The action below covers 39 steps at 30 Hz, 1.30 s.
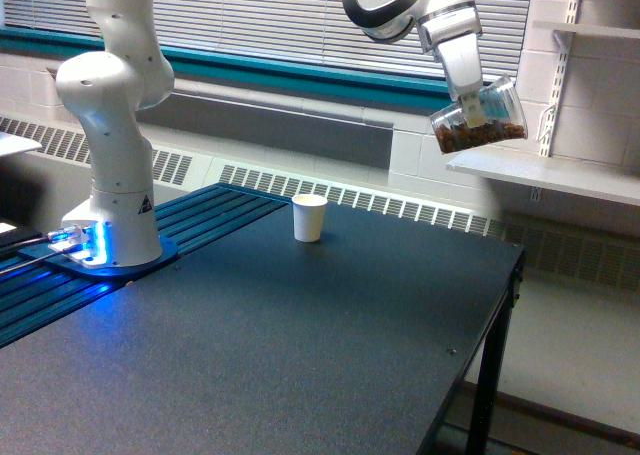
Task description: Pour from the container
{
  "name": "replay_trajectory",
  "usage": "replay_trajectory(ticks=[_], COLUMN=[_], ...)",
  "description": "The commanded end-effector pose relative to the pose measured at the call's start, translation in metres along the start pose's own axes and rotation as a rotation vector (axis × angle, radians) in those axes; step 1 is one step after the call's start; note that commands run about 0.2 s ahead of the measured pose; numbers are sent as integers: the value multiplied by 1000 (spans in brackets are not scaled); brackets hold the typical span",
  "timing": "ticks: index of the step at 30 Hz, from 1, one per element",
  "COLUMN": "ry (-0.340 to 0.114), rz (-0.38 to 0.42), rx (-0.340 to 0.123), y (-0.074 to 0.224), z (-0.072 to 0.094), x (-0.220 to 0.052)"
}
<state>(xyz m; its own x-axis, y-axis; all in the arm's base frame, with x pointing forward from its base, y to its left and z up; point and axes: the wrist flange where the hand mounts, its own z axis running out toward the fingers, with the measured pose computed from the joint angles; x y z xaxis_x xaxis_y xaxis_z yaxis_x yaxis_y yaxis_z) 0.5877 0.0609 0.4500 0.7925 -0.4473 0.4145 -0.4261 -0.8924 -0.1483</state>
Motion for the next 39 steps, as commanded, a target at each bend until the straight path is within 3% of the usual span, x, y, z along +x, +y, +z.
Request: replay_trajectory(ticks=[1, 20, 39], ry=[4, 10, 10], rz=[9, 2, -66], rx=[-5, -25, -40], y=[5, 5, -21], z=[0, 0, -3], x=[5, 4, -17])
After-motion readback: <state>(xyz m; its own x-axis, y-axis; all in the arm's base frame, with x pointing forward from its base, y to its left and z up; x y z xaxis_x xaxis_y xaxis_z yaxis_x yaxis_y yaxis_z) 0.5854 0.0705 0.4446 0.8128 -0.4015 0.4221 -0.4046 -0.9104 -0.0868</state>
